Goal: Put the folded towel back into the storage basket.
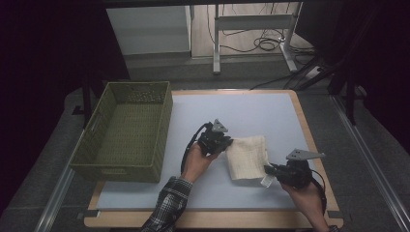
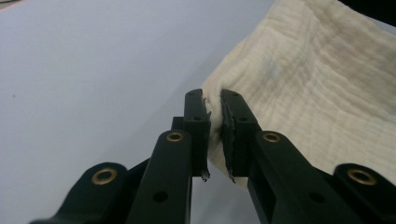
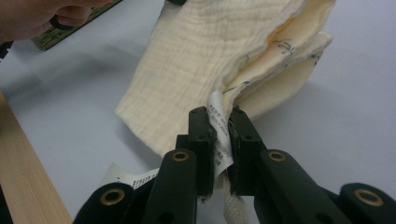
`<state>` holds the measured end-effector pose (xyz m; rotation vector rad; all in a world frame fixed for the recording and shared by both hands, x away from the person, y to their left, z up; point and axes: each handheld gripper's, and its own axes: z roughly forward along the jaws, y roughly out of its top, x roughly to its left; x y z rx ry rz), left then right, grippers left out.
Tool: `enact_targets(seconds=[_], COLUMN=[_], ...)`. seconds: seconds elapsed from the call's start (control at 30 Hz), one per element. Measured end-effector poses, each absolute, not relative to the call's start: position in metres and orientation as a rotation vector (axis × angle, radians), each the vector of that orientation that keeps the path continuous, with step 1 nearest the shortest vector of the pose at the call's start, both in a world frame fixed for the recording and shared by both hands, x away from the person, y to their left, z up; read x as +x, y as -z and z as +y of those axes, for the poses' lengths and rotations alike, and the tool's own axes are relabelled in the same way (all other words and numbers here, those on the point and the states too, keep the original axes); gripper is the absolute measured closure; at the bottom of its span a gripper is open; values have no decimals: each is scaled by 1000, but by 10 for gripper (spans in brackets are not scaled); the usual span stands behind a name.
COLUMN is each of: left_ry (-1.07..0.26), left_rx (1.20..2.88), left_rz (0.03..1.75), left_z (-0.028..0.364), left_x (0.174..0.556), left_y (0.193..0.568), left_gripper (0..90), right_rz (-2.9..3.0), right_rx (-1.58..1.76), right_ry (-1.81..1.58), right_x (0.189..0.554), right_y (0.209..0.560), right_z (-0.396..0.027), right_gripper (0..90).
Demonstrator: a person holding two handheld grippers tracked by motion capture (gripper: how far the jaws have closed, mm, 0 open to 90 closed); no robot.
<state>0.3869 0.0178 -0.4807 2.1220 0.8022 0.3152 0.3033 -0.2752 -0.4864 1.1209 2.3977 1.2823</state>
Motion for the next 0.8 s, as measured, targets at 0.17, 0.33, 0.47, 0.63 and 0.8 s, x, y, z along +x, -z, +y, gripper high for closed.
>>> enact_targets(seconds=[0.17, 0.33, 0.47, 0.63, 0.8], left_ry=[-337, -365, -370, -392, -415], left_rx=[2121, 2134, 2130, 2132, 2136], left_rz=[810, 815, 832, 837, 846], left_z=[27, 34, 40, 47, 55], left_x=[387, 387, 387, 387, 386], left_y=[474, 470, 467, 460, 452], left_gripper=[814, 814, 814, 814, 812], right_rz=[2403, 2417, 2423, 2430, 2436], right_rx=[1099, 1083, 1070, 1055, 1052], right_ry=[-1292, -1296, -1296, -1304, -1322], right_x=[307, 311, 314, 318, 323], right_y=[483, 481, 479, 476, 472], right_z=[-266, -258, -253, -245, -239], right_gripper=[816, 816, 815, 815, 814])
